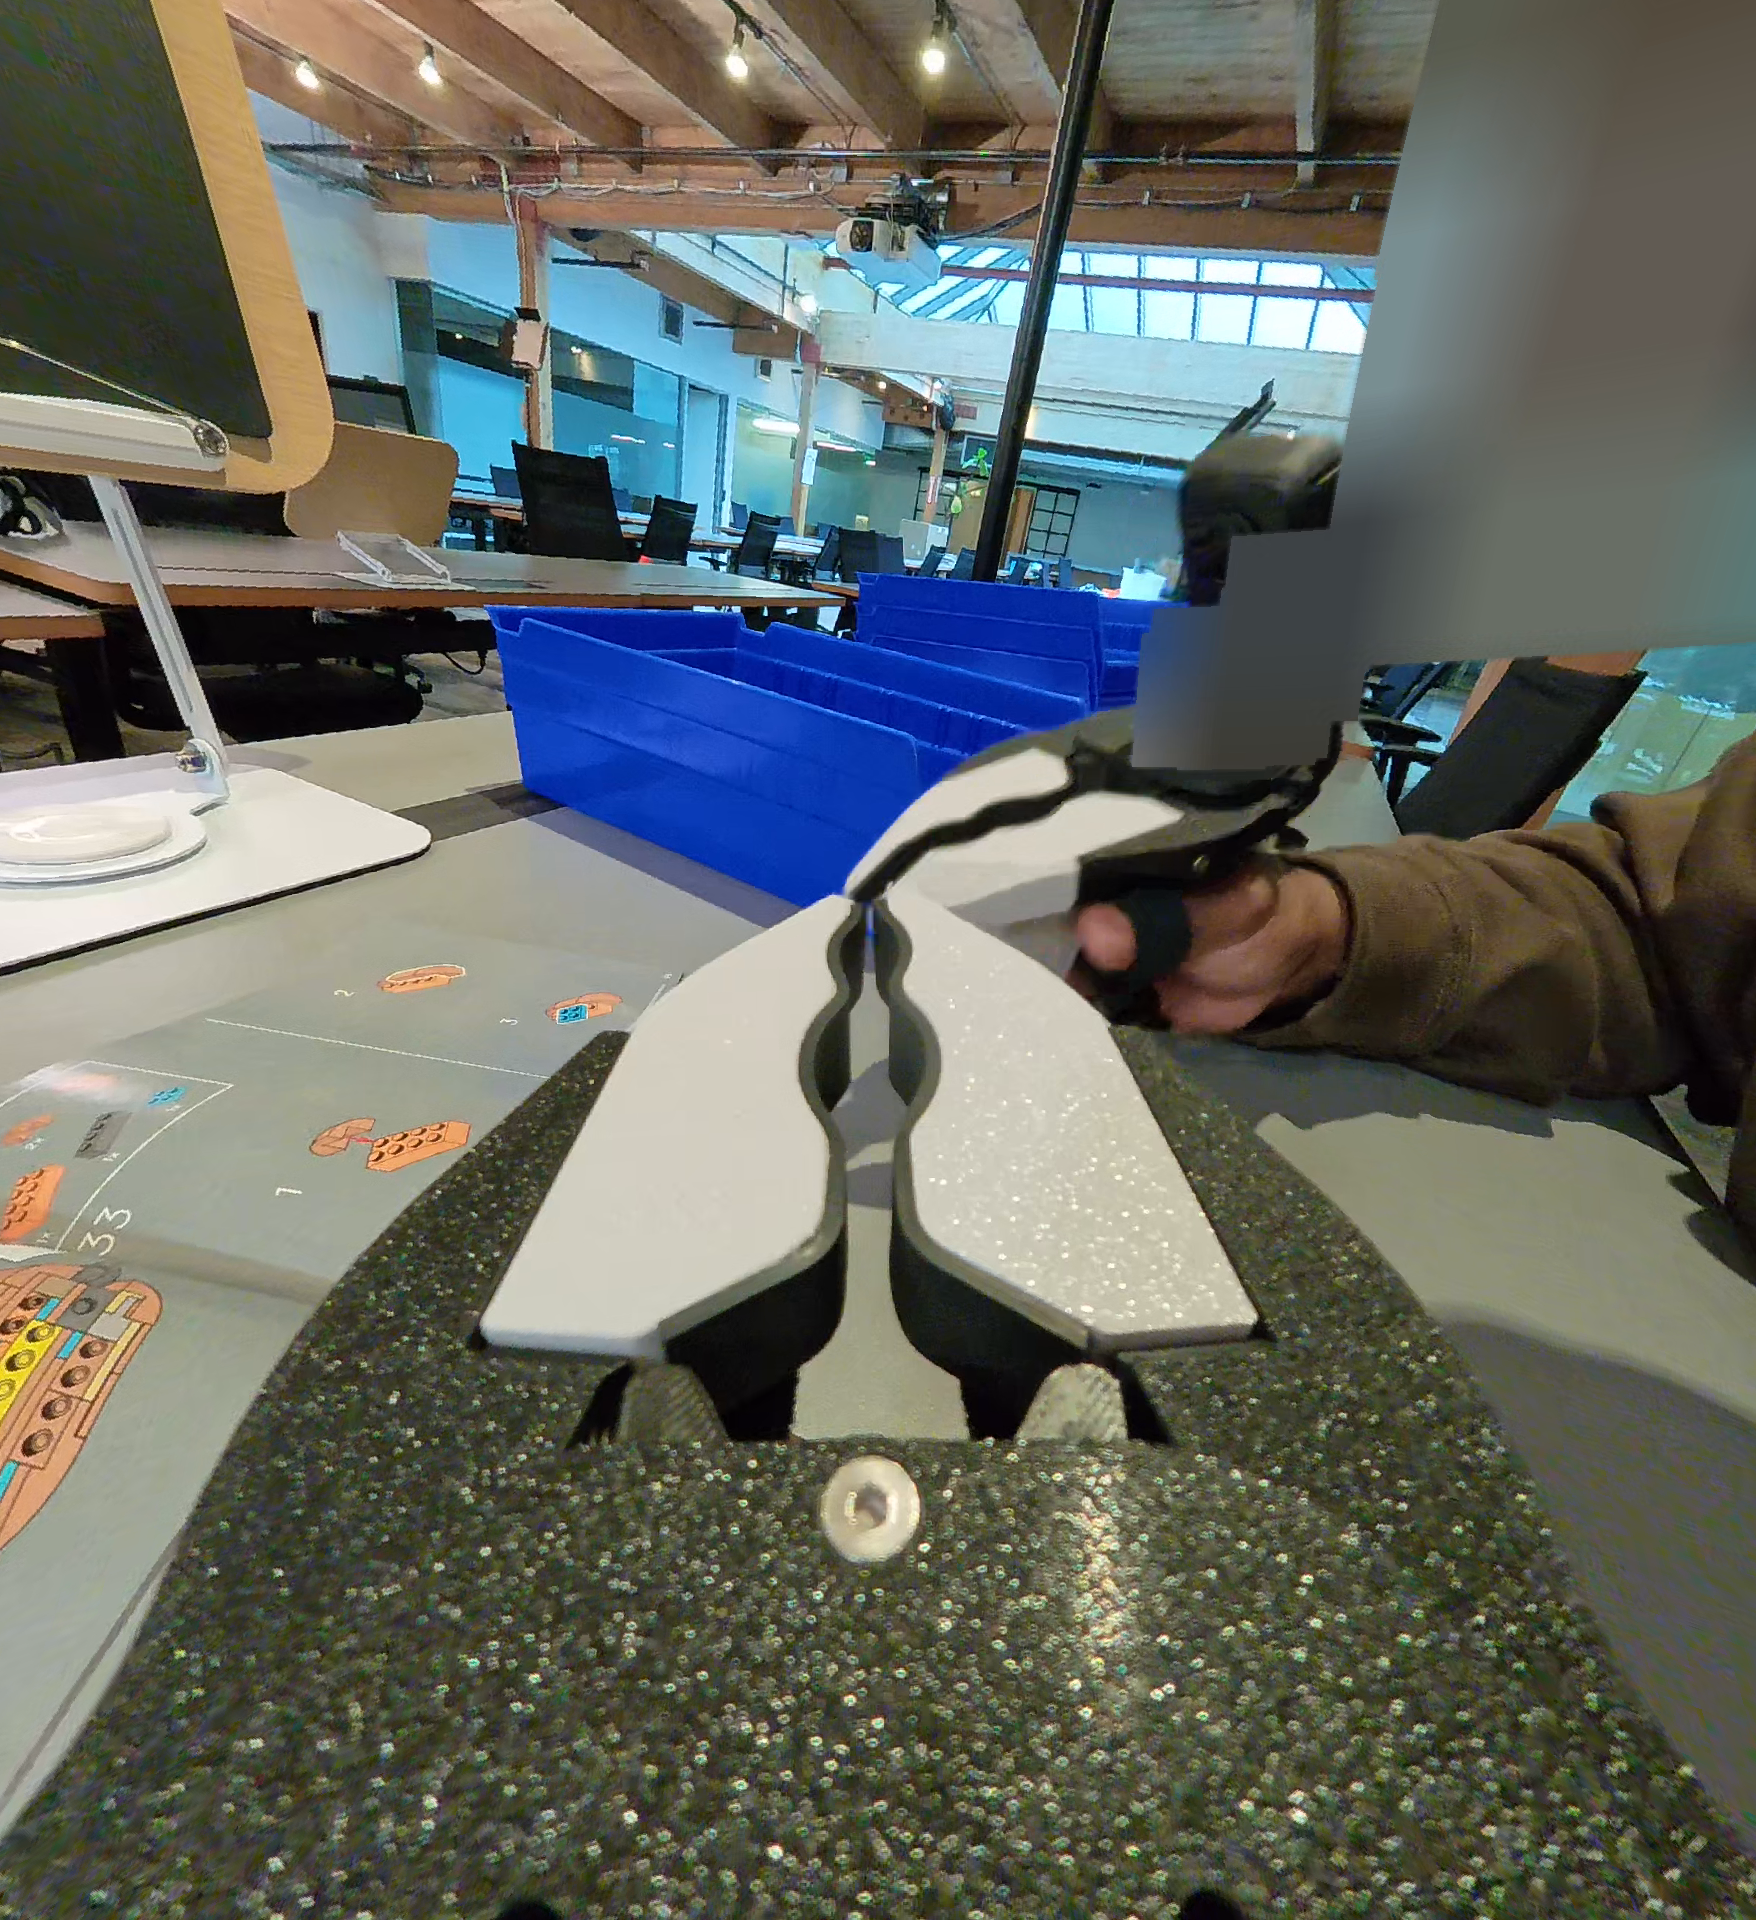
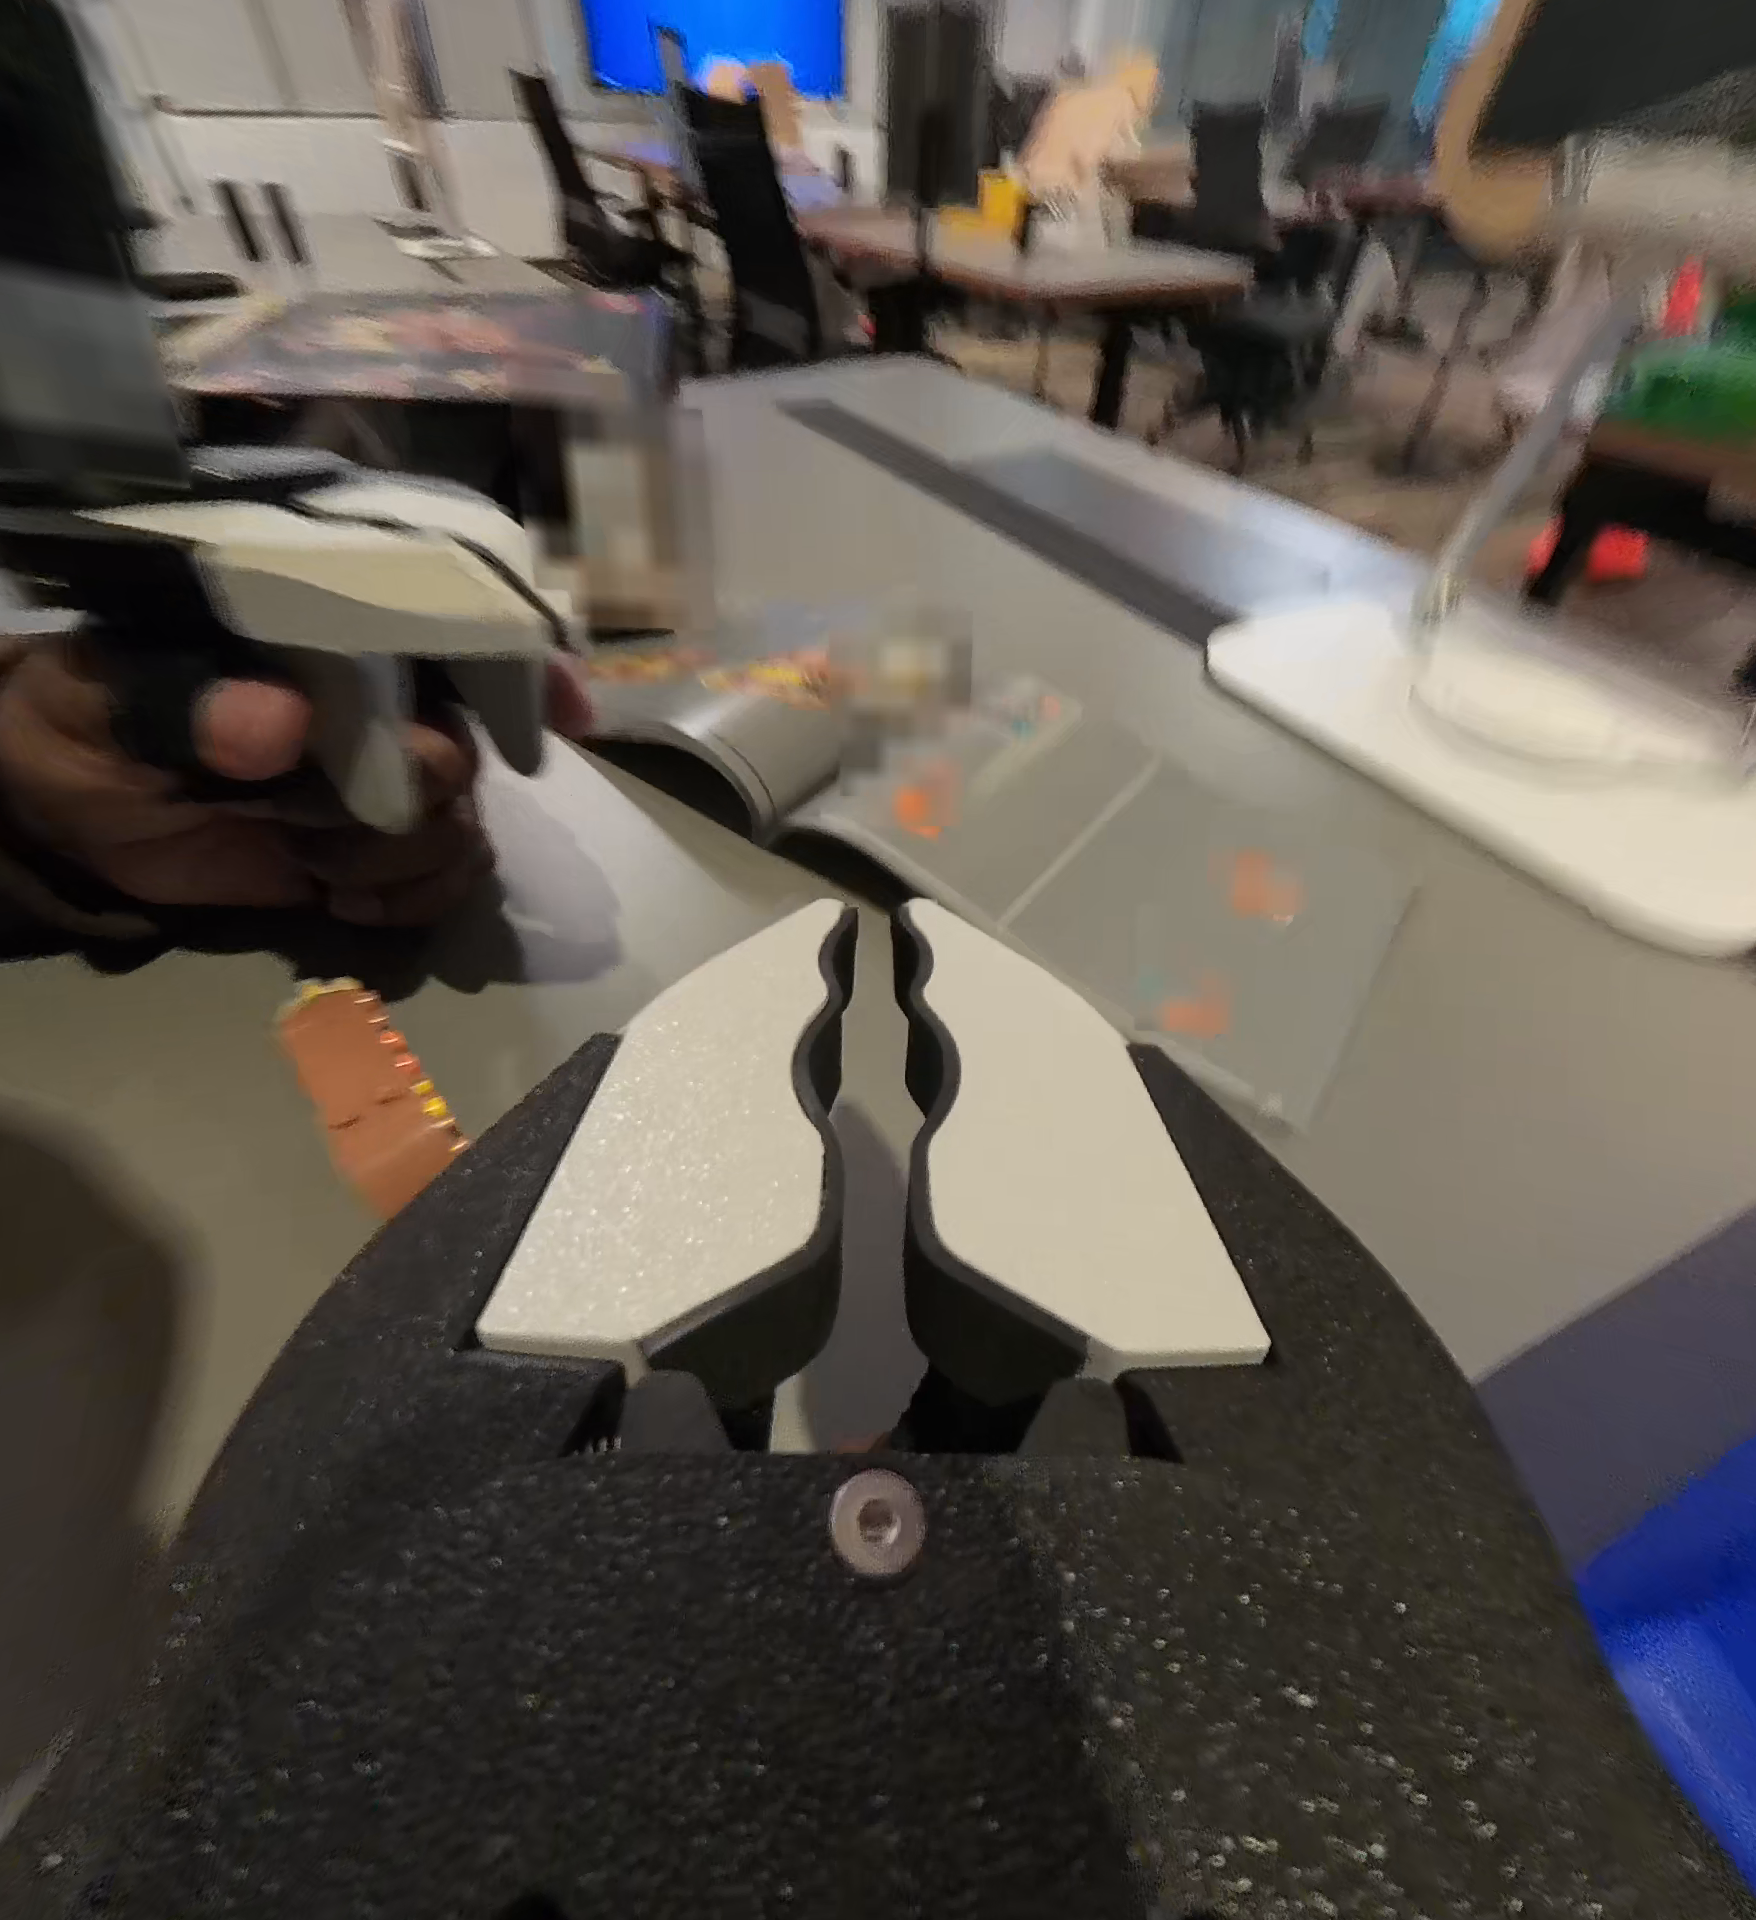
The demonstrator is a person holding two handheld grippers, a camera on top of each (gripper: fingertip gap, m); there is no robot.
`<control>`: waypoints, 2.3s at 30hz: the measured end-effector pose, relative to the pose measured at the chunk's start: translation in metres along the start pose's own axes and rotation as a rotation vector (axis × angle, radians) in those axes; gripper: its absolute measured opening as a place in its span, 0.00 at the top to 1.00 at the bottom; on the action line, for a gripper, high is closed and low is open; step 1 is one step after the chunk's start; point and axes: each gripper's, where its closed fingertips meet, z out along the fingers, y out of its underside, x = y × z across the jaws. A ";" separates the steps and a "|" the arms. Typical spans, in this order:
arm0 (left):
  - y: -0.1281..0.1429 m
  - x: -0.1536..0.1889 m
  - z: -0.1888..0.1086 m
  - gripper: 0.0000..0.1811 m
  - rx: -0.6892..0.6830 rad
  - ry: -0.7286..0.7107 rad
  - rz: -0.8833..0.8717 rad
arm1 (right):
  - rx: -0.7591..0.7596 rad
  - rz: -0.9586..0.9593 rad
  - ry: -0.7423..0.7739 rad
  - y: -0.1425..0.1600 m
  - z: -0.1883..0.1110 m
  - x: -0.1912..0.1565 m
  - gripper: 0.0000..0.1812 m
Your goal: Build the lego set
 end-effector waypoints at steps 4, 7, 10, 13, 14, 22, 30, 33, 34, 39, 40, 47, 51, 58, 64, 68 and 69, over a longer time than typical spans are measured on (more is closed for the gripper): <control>-0.001 -0.002 -0.001 0.99 0.002 -0.009 -0.003 | -0.046 -0.286 0.195 -0.058 -0.069 0.072 0.96; -0.001 -0.006 0.000 0.99 0.008 -0.019 -0.019 | -0.395 -0.152 0.246 -0.028 -0.118 0.156 0.95; -0.002 -0.005 0.000 0.99 0.012 -0.021 -0.008 | -0.741 -0.155 -0.009 0.029 -0.133 0.178 0.94; 0.000 -0.003 0.001 0.99 0.000 -0.015 0.002 | -1.027 -0.377 -0.152 0.078 -0.143 0.198 0.91; 0.001 -0.003 0.001 0.99 -0.005 -0.014 0.001 | -1.074 -0.431 -0.198 0.088 -0.143 0.202 0.89; 0.000 -0.005 0.001 0.99 0.003 -0.016 -0.018 | -1.163 -0.672 -0.450 0.118 -0.134 0.203 0.86; 0.000 -0.005 0.001 0.99 0.003 -0.008 -0.023 | -1.256 -0.733 -0.482 0.138 -0.133 0.210 0.85; -0.001 -0.005 0.000 0.99 0.006 -0.008 -0.024 | -1.268 -0.706 -0.503 0.140 -0.136 0.206 0.91; -0.001 -0.005 0.000 0.99 0.006 -0.008 -0.024 | -1.271 -0.694 -0.507 0.141 -0.137 0.205 0.94; 0.000 -0.004 0.001 0.99 0.002 -0.006 -0.018 | -1.263 -0.656 -0.493 0.141 -0.140 0.204 0.95; 0.000 -0.004 0.001 0.99 0.001 -0.006 -0.017 | -1.260 -0.657 -0.492 0.141 -0.140 0.204 0.95; -0.001 -0.005 0.000 0.99 0.006 -0.010 -0.021 | -1.163 -0.634 -0.448 0.110 -0.137 0.192 0.95; -0.001 -0.004 -0.001 0.99 0.002 -0.010 -0.009 | -0.998 -0.626 -0.429 0.057 -0.135 0.158 0.95; -0.001 -0.004 -0.001 0.99 0.003 -0.016 -0.006 | -0.801 -0.689 -0.514 0.014 -0.104 0.034 0.96; 0.000 -0.002 -0.005 0.99 -0.006 -0.016 0.005 | -0.770 -0.669 -0.514 0.046 -0.049 -0.021 0.96; 0.000 -0.002 -0.008 0.99 -0.014 -0.019 0.009 | -0.720 -0.547 -0.534 0.062 -0.029 -0.038 0.96; -0.001 -0.003 -0.009 0.99 -0.013 -0.023 0.007 | -0.726 -0.533 -0.532 0.066 -0.027 -0.039 0.96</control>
